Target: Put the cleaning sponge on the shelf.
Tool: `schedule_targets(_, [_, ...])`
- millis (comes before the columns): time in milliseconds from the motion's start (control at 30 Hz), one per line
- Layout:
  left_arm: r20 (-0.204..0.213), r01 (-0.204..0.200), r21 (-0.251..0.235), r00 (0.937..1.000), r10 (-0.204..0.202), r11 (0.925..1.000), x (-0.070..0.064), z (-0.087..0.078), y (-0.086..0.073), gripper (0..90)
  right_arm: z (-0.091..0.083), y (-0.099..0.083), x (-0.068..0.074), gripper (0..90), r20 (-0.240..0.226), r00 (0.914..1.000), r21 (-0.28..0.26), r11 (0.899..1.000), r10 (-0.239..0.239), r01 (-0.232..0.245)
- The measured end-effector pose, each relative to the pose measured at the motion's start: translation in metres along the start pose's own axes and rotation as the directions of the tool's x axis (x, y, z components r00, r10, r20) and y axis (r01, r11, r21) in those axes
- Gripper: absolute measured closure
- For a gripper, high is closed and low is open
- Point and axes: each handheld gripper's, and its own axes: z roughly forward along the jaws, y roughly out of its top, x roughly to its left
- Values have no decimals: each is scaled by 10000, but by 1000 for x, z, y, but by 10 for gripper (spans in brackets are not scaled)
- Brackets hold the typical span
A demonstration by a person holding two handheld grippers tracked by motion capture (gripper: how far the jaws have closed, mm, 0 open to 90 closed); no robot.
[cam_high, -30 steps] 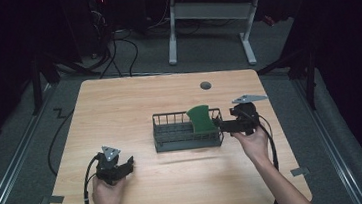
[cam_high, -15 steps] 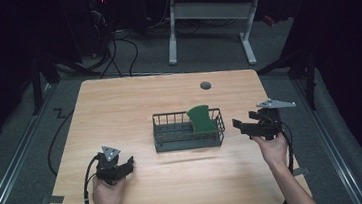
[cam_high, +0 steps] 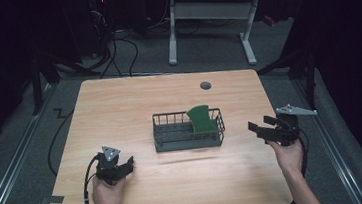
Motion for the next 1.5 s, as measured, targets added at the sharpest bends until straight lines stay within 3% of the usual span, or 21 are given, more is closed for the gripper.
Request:
schedule_targets(400, [4, 5, 1, 10000, -5, 10000, 0, 0, 0, 334, -12, -27, -18, 276, 198, 9997, -156, 9998, 157, -154])
schedule_targets(700, [5, 5, 1, 10000, -5, 10000, 0, 0, 0, 334, -11, -42, -22, 286, 261, 9994, -132, 9996, 245, -241])
schedule_targets(1033, [3, 3, 3, 10000, -3, 10000, 0, 0, 0, 334, -5, -66, -25, 292, 325, 9986, 108, 9991, 412, -416])
schedule_targets(1500, [7, 2, 4, 10000, -2, 10000, 0, 0, 0, 334, 9, -81, -23, 296, 485, 9983, 513, 9981, 328, -353])
